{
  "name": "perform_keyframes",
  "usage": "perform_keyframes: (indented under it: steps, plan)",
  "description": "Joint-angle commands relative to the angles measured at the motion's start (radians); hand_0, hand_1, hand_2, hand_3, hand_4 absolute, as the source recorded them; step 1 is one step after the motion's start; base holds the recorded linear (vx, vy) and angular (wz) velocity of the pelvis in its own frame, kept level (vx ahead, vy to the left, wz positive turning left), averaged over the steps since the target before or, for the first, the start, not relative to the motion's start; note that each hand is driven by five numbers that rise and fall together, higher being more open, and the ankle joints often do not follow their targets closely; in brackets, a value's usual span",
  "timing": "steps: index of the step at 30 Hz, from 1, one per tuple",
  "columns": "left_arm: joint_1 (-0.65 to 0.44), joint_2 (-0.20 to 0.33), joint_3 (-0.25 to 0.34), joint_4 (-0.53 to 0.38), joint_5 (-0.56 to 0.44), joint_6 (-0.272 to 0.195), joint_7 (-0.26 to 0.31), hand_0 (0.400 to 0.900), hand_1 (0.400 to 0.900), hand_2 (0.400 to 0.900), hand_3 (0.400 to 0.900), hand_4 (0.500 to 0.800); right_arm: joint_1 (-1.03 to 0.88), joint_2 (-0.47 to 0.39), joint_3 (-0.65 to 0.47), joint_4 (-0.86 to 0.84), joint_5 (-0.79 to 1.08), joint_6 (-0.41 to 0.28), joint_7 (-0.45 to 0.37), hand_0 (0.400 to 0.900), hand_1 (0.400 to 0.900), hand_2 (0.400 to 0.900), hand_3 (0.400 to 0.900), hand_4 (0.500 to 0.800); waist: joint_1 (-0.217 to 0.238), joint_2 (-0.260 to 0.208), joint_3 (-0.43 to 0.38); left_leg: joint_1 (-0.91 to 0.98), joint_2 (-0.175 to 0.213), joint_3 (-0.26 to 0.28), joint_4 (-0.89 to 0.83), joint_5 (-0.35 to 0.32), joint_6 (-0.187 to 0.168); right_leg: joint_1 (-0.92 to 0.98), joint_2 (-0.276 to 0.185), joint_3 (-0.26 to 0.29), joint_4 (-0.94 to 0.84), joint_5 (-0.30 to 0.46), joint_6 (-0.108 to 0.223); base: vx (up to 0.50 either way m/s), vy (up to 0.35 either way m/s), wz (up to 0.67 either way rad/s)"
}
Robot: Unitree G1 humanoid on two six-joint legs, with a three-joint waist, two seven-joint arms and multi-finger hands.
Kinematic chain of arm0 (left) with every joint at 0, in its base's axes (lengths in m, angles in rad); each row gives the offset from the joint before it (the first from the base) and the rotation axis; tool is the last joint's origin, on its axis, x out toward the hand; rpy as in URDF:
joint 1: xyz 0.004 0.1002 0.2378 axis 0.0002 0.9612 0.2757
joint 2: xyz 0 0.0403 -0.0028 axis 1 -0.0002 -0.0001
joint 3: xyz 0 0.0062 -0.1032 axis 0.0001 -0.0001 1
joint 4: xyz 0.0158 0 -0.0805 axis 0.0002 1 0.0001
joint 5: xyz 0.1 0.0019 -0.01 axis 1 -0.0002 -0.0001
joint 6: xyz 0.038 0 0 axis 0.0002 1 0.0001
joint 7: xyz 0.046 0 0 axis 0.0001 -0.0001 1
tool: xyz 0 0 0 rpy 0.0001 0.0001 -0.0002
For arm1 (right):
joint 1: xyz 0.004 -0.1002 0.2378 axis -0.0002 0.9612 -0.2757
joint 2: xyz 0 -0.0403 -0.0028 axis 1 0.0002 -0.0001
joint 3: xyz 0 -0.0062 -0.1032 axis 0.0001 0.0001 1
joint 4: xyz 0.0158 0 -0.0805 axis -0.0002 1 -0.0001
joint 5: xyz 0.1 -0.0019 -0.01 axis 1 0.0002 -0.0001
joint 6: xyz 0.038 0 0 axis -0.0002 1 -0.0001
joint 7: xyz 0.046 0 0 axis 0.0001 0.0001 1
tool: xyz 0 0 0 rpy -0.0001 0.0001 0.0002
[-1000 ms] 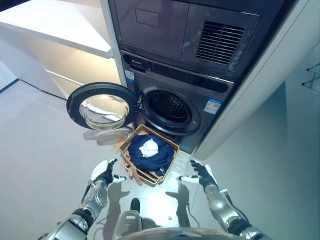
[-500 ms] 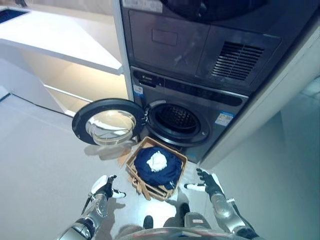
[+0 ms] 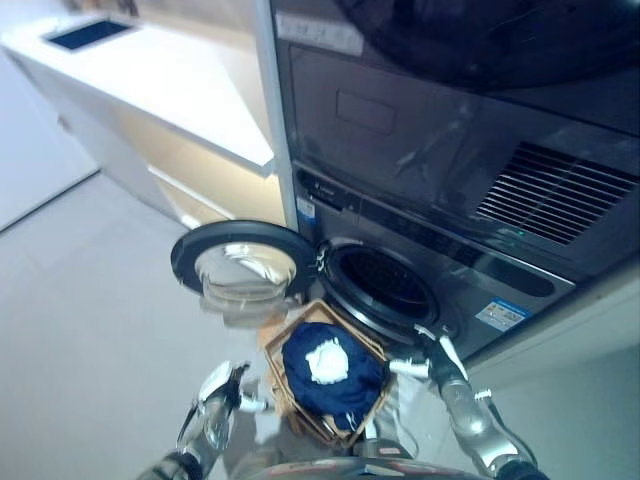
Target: Put the clothes in the basket into the washing machine.
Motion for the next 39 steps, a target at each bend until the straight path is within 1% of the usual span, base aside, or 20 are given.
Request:
perform_keyframes:
  steps: [1,3,6,8,9,10,12,16,17,19,21,23,26,29,31,32,33,34,35,39]
  plan:
    - [-0.157,0.052,-0.008,-0.111,-0.068,-0.004,0.105,0.9,0.9,0.9,0.9,0.8,-0.13,-0.026,0.025,-0.156,0.023,-0.071,-0.078,0.9,0.9,0.9,0.9,0.8,-0.034,0.008,0.117,-0.066,0.065,0.045,-0.103,0.156,-0.004,-0.153,-0.021,0.053,0.082,0.019,0.145,-0.3,0.058,-0.27]
    - [-0.237,0.044,-0.012,-0.111,-0.102,0.003,0.15,0.9,0.9,0.9,0.9,0.8,-0.201,-0.02,0.045,-0.182,0.042,-0.077,-0.117,0.9,0.9,0.9,0.9,0.8,-0.039,0.004,0.123,-0.156,0.051,0.068,-0.12,0.163,0.012,-0.289,-0.004,0.088,0.097,0.044,0.144,-0.25,0.099,-0.58]
    - [-0.329,0.031,-0.013,-0.1,-0.123,0.023,0.174,0.9,0.9,0.9,0.9,0.8,-0.245,-0.002,0.051,-0.191,0.065,-0.082,-0.157,0.9,0.9,0.9,0.9,0.8,-0.053,-0.011,0.11,-0.277,0.048,0.105,-0.06,0.153,0.019,-0.393,-0.018,0.111,0.097,0.066,0.144,-0.05,0.03,-0.36]
    - [-0.382,0.015,-0.022,-0.095,-0.134,0.034,0.195,0.9,0.9,0.9,0.9,0.8,-0.271,0.011,0.064,-0.202,0.069,-0.084,-0.185,0.9,0.9,0.9,0.9,0.8,-0.062,-0.008,0.114,-0.351,0.049,0.113,0.0,0.13,0.02,-0.457,-0.01,0.129,0.115,0.071,0.143,-0.04,0.015,-0.26]
    - [-0.382,0.015,-0.022,-0.095,-0.134,0.034,0.195,0.9,0.9,0.9,0.9,0.8,-0.271,0.011,0.064,-0.202,0.069,-0.084,-0.185,0.9,0.9,0.9,0.9,0.8,-0.062,-0.008,0.113,-0.353,0.05,0.113,0.001,0.129,0.02,-0.459,-0.01,0.129,0.115,0.071,0.143,-0.07,0.042,-0.28]
    - [-0.428,0.004,-0.032,-0.084,-0.132,0.041,0.212,0.9,0.9,0.9,0.9,0.8,-0.285,0.014,0.071,-0.209,0.075,-0.093,-0.211,0.9,0.9,0.9,0.9,0.8,-0.075,-0.003,0.117,-0.416,0.044,0.124,0.033,0.118,0.021,-0.525,-0.01,0.143,0.127,0.079,0.147,-0.07,0.029,-0.19]
    - [-0.466,-0.001,-0.039,-0.076,-0.119,0.048,0.226,0.9,0.9,0.9,0.9,0.8,-0.289,0.011,0.079,-0.231,0.074,-0.105,-0.221,0.9,0.9,0.9,0.9,0.8,-0.09,0.001,0.113,-0.474,0.047,0.132,0.059,0.103,0.021,-0.585,-0.008,0.157,0.132,0.086,0.149,-0.06,0.032,-0.24]
    - [-0.557,-0.001,-0.043,-0.056,-0.083,0.075,0.282,0.9,0.9,0.9,0.9,0.8,-0.272,-0.017,0.078,-0.321,0.047,-0.129,-0.251,0.9,0.9,0.9,0.9,0.8,-0.121,0.011,0.114,-0.602,0.048,0.137,0.126,0.078,0.022,-0.714,-0.003,0.181,0.15,0.098,0.153,-0.04,0.009,-0.14]
    - [-0.558,-0.001,-0.043,-0.056,-0.083,0.075,0.282,0.9,0.9,0.9,0.9,0.8,-0.272,-0.017,0.078,-0.322,0.047,-0.129,-0.251,0.9,0.9,0.9,0.9,0.8,-0.121,0.012,0.113,-0.604,0.048,0.137,0.127,0.077,0.022,-0.716,-0.003,0.18,0.15,0.098,0.153,-0.02,0.004,-0.07]
    - [-0.615,0.01,-0.031,-0.042,-0.089,0.08,0.296,0.9,0.9,0.9,0.9,0.8,-0.225,-0.046,0.065,-0.384,0.042,-0.147,-0.251,0.9,0.9,0.9,0.9,0.8,-0.145,0.022,0.116,-0.679,0.051,0.14,0.174,0.06,0.023,-0.799,0.004,0.196,0.184,0.093,0.151,-0.01,-0.004,-0.04]
    - [-0.621,0.016,-0.029,-0.048,-0.079,0.084,0.298,0.9,0.9,0.9,0.9,0.8,-0.206,-0.057,0.055,-0.411,0.034,-0.15,-0.251,0.9,0.9,0.9,0.9,0.8,-0.149,0.026,0.118,-0.699,0.052,0.141,0.189,0.052,0.024,-0.824,0.008,0.198,0.196,0.089,0.151,0.0,-0.007,-0.04]
    - [-0.652,0.021,-0.037,-0.048,-0.053,0.092,0.314,0.9,0.9,0.9,0.9,0.8,-0.173,-0.073,0.036,-0.433,0.033,-0.169,-0.256,0.9,0.9,0.9,0.9,0.8,-0.161,0.045,0.119,-0.768,0.048,0.143,0.237,0.036,0.027,-0.905,0.021,0.205,0.241,0.08,0.148,0.0,-0.019,-0.04]
    - [-0.684,0.031,-0.038,-0.033,-0.052,0.088,0.323,0.9,0.9,0.9,0.9,0.8,-0.182,-0.065,0.041,-0.432,0.039,-0.184,-0.266,0.9,0.9,0.9,0.9,0.8,-0.169,0.053,0.118,-0.825,0.049,0.153,0.287,0.016,0.03,-0.974,0.039,0.218,0.278,0.072,0.146,0.0,-0.019,-0.13]
    - [-0.707,0.049,-0.039,-0.039,-0.05,0.087,0.335,0.9,0.9,0.9,0.9,0.8,-0.199,-0.064,0.046,-0.436,0.034,-0.19,-0.277,0.9,0.9,0.9,0.9,0.8,-0.171,0.059,0.124,-0.865,0.053,0.165,0.33,-0.001,0.031,-1.017,0.056,0.223,0.307,0.069,0.144,-0.01,-0.027,-0.16]
    - [-0.748,0.061,-0.038,-0.025,-0.053,0.088,0.345,0.9,0.9,0.9,0.9,0.8,-0.222,-0.059,0.052,-0.442,0.032,-0.201,-0.293,0.9,0.9,0.9,0.9,0.8,-0.177,0.064,0.14,-0.911,0.059,0.174,0.384,-0.023,0.033,-1.063,0.074,0.222,0.346,0.061,0.144,0.03,-0.065,-0.21]
    - [-0.757,0.064,-0.039,-0.023,-0.05,0.092,0.348,0.9,0.9,0.9,0.9,0.8,-0.226,-0.057,0.052,-0.443,0.031,-0.203,-0.297,0.9,0.9,0.9,0.9,0.8,-0.163,0.073,0.142,-0.909,0.075,0.165,0.405,-0.064,0.027,-1.07,0.094,0.214,0.373,0.025,0.142,0.08,-0.057,-0.23]
    - [-0.769,0.067,-0.039,-0.019,-0.051,0.095,0.35,0.9,0.9,0.9,0.9,0.8,-0.231,-0.055,0.055,-0.449,0.03,-0.204,-0.301,0.9,0.9,0.9,0.9,0.8,-0.169,0.075,0.147,-0.925,0.075,0.169,0.418,-0.068,0.028,-1.086,0.099,0.214,0.383,0.022,0.142,-0.01,-0.035,-0.04]
    - [-0.771,0.068,-0.039,-0.019,-0.051,0.096,0.351,0.9,0.9,0.9,0.9,0.8,-0.233,-0.055,0.055,-0.45,0.03,-0.204,-0.301,0.9,0.9,0.9,0.9,0.8,-0.183,0.068,0.149,-0.944,0.062,0.176,0.419,-0.038,0.034,-1.095,0.084,0.22,0.368,0.054,0.143,-0.01,-0.037,-0.11]
    - [-0.782,0.074,-0.036,-0.011,-0.05,0.103,0.352,0.9,0.9,0.9,0.9,0.8,-0.244,-0.05,0.059,-0.443,0.025,-0.206,-0.309,0.9,0.9,0.9,0.9,0.8,-0.17,0.078,0.154,-0.95,0.082,0.176,0.447,-0.084,0.028,-1.112,0.112,0.214,0.401,0.017,0.141,0.0,-0.038,-0.18]
    - [-0.802,0.077,-0.036,-0.01,-0.052,0.11,0.357,0.9,0.9,0.9,0.9,0.8,-0.268,-0.04,0.062,-0.443,0.022,-0.208,-0.327,0.9,0.9,0.9,0.9,0.8,-0.169,0.078,0.165,-0.988,0.094,0.193,0.492,-0.104,0.03,-1.153,0.128,0.212,0.434,0.012,0.142,0.02,-0.04,-0.18]
